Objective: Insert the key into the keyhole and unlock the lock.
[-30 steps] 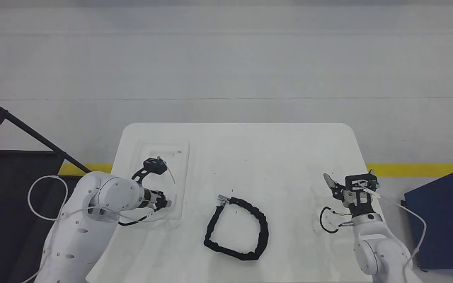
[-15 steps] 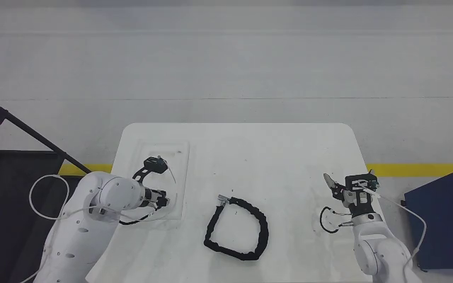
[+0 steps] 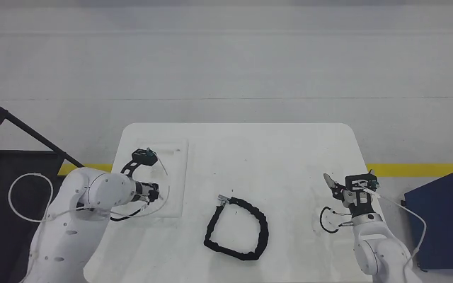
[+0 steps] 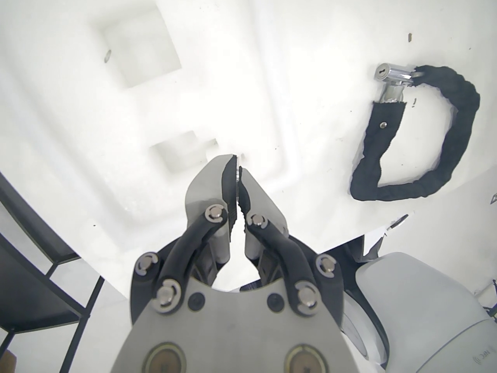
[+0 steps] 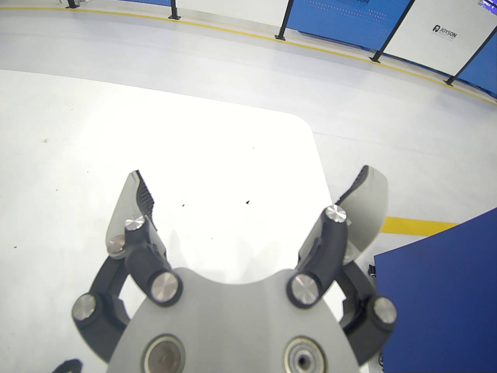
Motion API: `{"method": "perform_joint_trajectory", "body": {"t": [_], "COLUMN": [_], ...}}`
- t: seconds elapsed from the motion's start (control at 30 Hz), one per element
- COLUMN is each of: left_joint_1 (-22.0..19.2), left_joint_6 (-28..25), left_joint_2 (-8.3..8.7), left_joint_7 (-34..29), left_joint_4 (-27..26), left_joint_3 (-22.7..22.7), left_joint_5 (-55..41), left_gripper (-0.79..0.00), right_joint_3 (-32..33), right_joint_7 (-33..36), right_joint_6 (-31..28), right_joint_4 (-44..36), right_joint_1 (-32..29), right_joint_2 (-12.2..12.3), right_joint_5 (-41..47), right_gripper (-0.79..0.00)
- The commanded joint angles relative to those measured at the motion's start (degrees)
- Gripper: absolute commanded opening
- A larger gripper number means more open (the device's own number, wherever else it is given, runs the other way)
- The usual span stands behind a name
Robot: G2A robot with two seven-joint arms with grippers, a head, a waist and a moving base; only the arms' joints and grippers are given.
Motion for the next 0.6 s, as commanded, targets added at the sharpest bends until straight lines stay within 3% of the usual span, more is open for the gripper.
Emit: {"method": "perform_joint_trajectory", "body": {"t": [0.0, 0.1, 0.17, 0.3, 0.57], "left_joint_1": [0.2, 0.8, 1.1, 3.1, 7.6], "left_joint_6": [0.2, -0.1, -0.2, -6.9, -21.1], "left_joint_2": [0.19, 0.35, 0.17, 0.20, 0.70], "left_joint_7": [-0.5, 0.3, 3.2, 10.4, 12.2], "left_joint_4": [-1.3, -3.8, -5.2, -5.4, -0.2], "left_joint_3": [-1.0, -3.1, -5.4, -10.3, -17.8], "left_joint_5": [-0.1, -3.3, -11.0, -20.6, -41.3], "left_gripper": [-0.785, -0.785, -0.785, -0.785, -0.785], "right_joint_3": [0.0, 0.0, 0.0, 0.0, 0.0], "right_joint_7": [0.0, 0.0, 0.0, 0.0, 0.0], "right_joint_6": [0.0, 0.0, 0.0, 0.0, 0.0], "right_joint_4": [0.0, 0.0, 0.0, 0.0, 0.0], "right_joint_1": [0.0, 0.0, 0.0, 0.0, 0.0], "right_joint_2": [0.0, 0.0, 0.0, 0.0, 0.0], "right_joint_5": [0.0, 0.0, 0.0, 0.0, 0.0], "right_gripper": [0.000, 0.000, 0.000, 0.000, 0.000]}}
